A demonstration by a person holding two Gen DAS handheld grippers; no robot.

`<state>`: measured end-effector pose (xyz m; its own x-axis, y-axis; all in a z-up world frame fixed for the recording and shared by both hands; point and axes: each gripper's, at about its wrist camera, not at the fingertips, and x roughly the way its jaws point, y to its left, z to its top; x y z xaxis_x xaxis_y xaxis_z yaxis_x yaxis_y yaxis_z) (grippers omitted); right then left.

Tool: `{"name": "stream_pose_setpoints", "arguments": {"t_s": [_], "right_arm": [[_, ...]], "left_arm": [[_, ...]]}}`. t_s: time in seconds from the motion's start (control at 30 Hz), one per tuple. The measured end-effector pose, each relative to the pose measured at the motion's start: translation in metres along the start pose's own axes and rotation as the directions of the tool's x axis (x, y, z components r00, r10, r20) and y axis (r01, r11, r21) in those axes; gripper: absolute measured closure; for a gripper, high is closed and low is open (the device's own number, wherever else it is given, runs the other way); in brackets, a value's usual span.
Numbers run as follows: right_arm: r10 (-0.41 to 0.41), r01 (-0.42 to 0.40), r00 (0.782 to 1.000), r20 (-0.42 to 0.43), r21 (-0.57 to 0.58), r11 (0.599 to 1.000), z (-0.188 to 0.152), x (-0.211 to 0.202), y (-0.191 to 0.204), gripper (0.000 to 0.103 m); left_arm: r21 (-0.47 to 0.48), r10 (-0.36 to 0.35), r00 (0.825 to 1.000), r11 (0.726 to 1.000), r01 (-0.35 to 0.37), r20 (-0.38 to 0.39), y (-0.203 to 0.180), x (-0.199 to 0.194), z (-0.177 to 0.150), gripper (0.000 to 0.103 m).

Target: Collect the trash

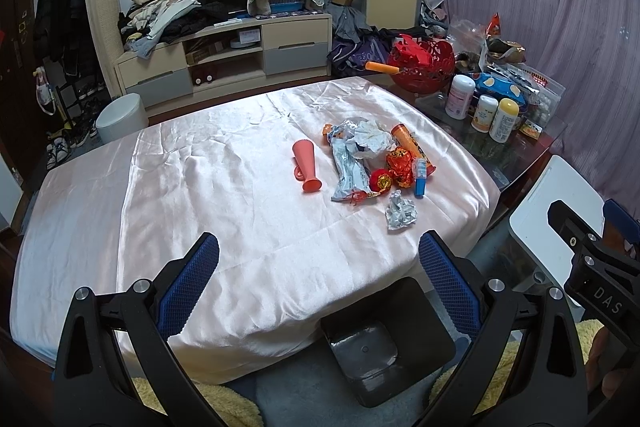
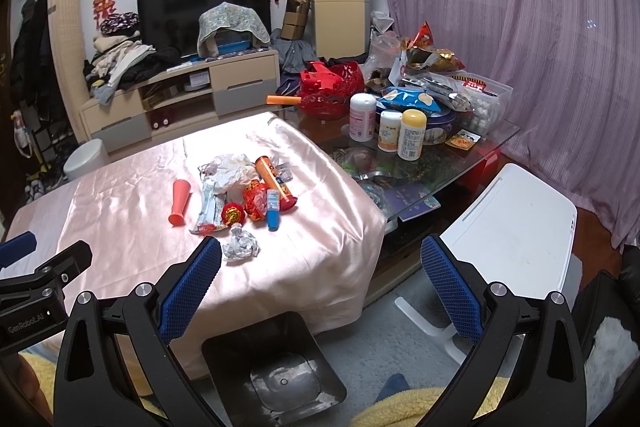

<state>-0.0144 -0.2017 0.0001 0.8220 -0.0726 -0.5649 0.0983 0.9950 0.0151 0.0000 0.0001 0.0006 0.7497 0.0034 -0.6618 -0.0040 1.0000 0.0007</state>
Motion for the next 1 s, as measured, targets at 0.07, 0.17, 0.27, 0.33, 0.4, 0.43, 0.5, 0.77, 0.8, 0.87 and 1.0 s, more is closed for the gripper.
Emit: {"name": "stream_pose_setpoints", "arguments": {"t_s": [0.07, 0.17, 0.27, 0.33, 0.4, 0.43, 0.5, 0.77, 0.8, 0.87, 1.0], "right_arm": [[0.0, 0.0, 1.0, -0.001, -0.001, 1.0, 0.0, 0.0, 0.0, 0.003], [0.0, 0.0, 1.0, -0.001, 0.0, 1.0, 0.0, 0.0, -0.001, 0.003], [-0.001, 0.001, 1.0, -0.001, 0.0, 1.0, 0.0, 0.0, 0.001, 0.003], [0.0, 0.0, 1.0, -0.001, 0.001, 1.0, 0.0, 0.001, 0.001, 0.003], [-0.001, 0.001, 1.0, -0.002, 0.0, 1.0, 0.0, 0.001, 0.001, 0.003], [-0.002, 0.002, 1.0, -0.003, 0.0, 1.0, 0.0, 0.002, -0.001, 0.003], [-0.002, 0.002, 1.0, -0.005, 0.0, 1.0, -0.003, 0.004, -0.003, 0.003], [-0.005, 0.005, 1.0, -0.009, 0.0, 1.0, -0.003, 0.006, -0.003, 0.003], [-0.005, 0.005, 1.0, -0.01, 0.001, 1.0, -0.003, 0.006, -0.003, 0.003], [0.009, -0.008, 1.0, -0.024, 0.021, 1.0, -0.003, 0.011, -0.008, 0.003], [0.02, -0.018, 0.999, -0.041, 0.037, 0.999, 0.001, 0.017, -0.011, 0.003]], "left_arm": [[0.0, 0.001, 1.0, 1.0, -0.001, -0.002, 0.001, 0.0, 0.0, 0.008], [-0.001, 0.0, 1.0, 1.0, 0.0, -0.002, 0.001, 0.0, 0.001, 0.008], [0.0, 0.001, 1.0, 1.0, -0.001, -0.002, 0.0, -0.001, 0.001, 0.008], [0.001, 0.001, 1.0, 1.0, -0.001, -0.002, 0.0, -0.001, 0.001, 0.008], [0.001, 0.001, 1.0, 1.0, -0.001, -0.003, 0.0, -0.001, 0.001, 0.008], [0.001, 0.0, 1.0, 1.0, 0.0, -0.004, 0.001, 0.0, 0.0, 0.008], [0.001, 0.001, 1.0, 1.0, -0.001, -0.007, 0.002, 0.003, -0.001, 0.008], [0.002, 0.004, 1.0, 1.0, -0.004, -0.013, 0.003, 0.007, -0.005, 0.008], [0.003, 0.006, 1.0, 1.0, -0.006, -0.015, 0.001, 0.01, -0.007, 0.008], [0.006, 0.013, 1.0, 1.0, -0.012, -0.017, 0.004, 0.011, -0.007, 0.008], [0.019, 0.025, 0.999, 1.0, -0.025, -0.021, 0.008, 0.011, -0.005, 0.008]]}}
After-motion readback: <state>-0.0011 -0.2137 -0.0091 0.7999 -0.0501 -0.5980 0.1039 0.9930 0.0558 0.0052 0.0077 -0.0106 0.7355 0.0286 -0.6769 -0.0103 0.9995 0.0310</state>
